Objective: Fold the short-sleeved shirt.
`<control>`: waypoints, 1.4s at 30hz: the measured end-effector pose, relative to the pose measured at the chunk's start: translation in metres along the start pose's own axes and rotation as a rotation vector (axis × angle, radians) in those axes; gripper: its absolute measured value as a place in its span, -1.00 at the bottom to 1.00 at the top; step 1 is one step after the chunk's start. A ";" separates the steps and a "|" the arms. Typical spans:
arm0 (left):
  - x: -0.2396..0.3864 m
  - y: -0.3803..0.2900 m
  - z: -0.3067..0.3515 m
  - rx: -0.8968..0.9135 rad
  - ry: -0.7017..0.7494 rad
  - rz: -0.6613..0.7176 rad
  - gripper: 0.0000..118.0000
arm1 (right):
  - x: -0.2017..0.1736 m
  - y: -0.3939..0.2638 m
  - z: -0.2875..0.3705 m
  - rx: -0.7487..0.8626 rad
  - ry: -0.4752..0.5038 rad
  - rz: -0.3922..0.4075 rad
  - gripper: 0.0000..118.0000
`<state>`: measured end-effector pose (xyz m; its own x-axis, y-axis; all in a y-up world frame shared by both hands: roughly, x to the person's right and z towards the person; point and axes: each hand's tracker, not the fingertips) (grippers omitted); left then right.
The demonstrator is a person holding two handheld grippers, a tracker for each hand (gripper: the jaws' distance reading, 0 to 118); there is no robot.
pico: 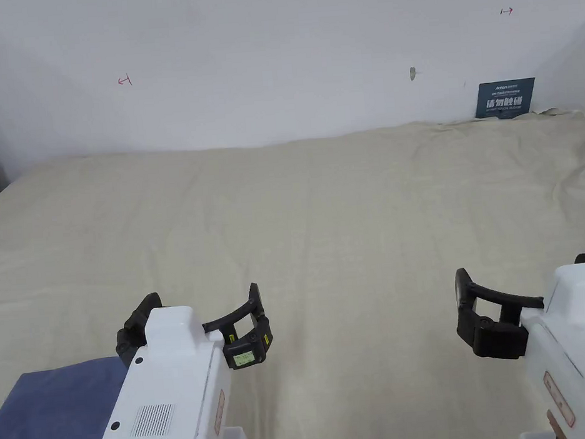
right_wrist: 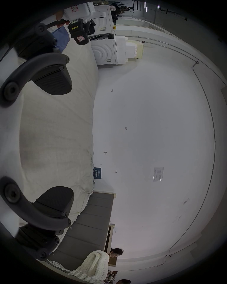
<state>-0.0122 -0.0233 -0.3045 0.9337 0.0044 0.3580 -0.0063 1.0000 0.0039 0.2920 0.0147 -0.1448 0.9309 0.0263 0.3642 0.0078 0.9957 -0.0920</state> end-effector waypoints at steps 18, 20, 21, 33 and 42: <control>0.000 -0.001 -0.001 -0.007 0.004 -0.005 1.00 | -0.001 0.002 0.001 0.006 -0.001 0.000 0.99; 0.000 0.000 -0.001 -0.007 0.003 -0.005 1.00 | 0.000 0.001 0.001 0.005 -0.001 0.003 0.99; 0.000 -0.001 -0.002 -0.007 0.003 -0.007 1.00 | 0.000 0.001 0.000 0.005 0.000 0.004 0.99; 0.000 -0.003 -0.001 -0.018 0.001 -0.009 1.00 | 0.001 -0.003 -0.002 0.000 -0.002 0.007 0.99; -0.001 -0.003 -0.001 -0.015 -0.001 -0.012 1.00 | 0.000 -0.004 -0.003 -0.001 0.001 0.011 0.99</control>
<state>-0.0124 -0.0260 -0.3062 0.9333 -0.0072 0.3590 0.0101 0.9999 -0.0061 0.2935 0.0108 -0.1476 0.9314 0.0372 0.3621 -0.0022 0.9953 -0.0965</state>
